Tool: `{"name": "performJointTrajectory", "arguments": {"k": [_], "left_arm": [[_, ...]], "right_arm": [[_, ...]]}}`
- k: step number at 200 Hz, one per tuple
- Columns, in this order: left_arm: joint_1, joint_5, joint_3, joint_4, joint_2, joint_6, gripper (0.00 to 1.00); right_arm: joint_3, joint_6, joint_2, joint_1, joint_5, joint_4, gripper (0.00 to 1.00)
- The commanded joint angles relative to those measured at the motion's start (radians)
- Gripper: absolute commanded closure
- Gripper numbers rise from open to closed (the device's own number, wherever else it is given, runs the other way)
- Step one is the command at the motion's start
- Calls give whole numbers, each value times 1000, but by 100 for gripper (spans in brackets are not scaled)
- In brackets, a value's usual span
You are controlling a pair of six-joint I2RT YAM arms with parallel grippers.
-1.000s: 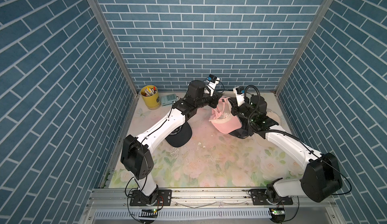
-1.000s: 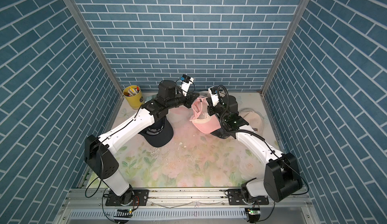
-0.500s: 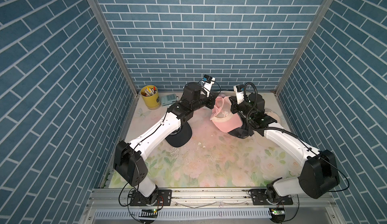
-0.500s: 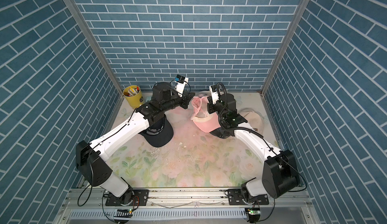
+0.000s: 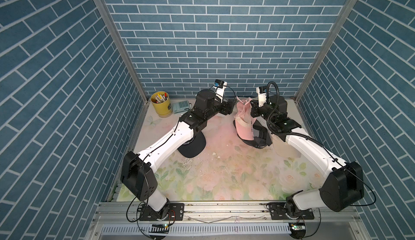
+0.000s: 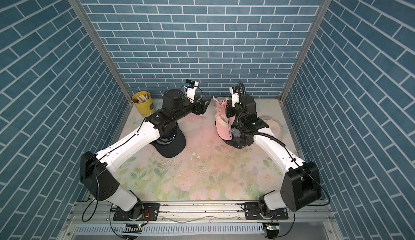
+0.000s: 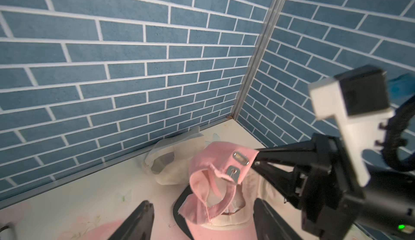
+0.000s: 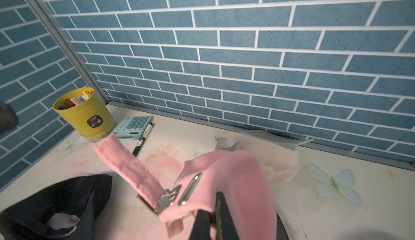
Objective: Open the adjustable buckle of the baseball cap
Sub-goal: Open the adjustable buckle on the baseball cap, then pull the adjustable strap on the baseball cap.
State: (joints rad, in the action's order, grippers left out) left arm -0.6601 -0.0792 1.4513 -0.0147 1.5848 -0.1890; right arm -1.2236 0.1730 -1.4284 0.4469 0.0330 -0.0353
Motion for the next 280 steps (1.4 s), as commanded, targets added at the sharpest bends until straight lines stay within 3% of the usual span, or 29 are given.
{"name": "performJointTrajectory", "arguments": {"k": [1,52,128,178,197,235,274,280], "left_arm": [[-42,85,-57,-74,-39,51,25],[-82,26,-237,-316,-31,75,21],[-94,-34,-141,-470,158,90,18],[-93,135,-118,-501,204,89,20],[-94,145,-117,-526,211,100,34],[-93,156,-129,-535,199,112,72],[-96,159,-152,-502,144,137,100],[-96,159,-155,-494,132,142,100]], "right_arm": [[-75,105,-13,1,-17,64,100],[-127,158,-20,1,41,82,100],[-146,218,-33,2,106,84,100],[-152,212,-30,2,135,93,100],[-143,202,-30,3,161,82,100],[-119,190,-37,3,192,54,100],[-84,75,-33,2,215,45,100],[-77,47,-33,1,229,44,95]]}}
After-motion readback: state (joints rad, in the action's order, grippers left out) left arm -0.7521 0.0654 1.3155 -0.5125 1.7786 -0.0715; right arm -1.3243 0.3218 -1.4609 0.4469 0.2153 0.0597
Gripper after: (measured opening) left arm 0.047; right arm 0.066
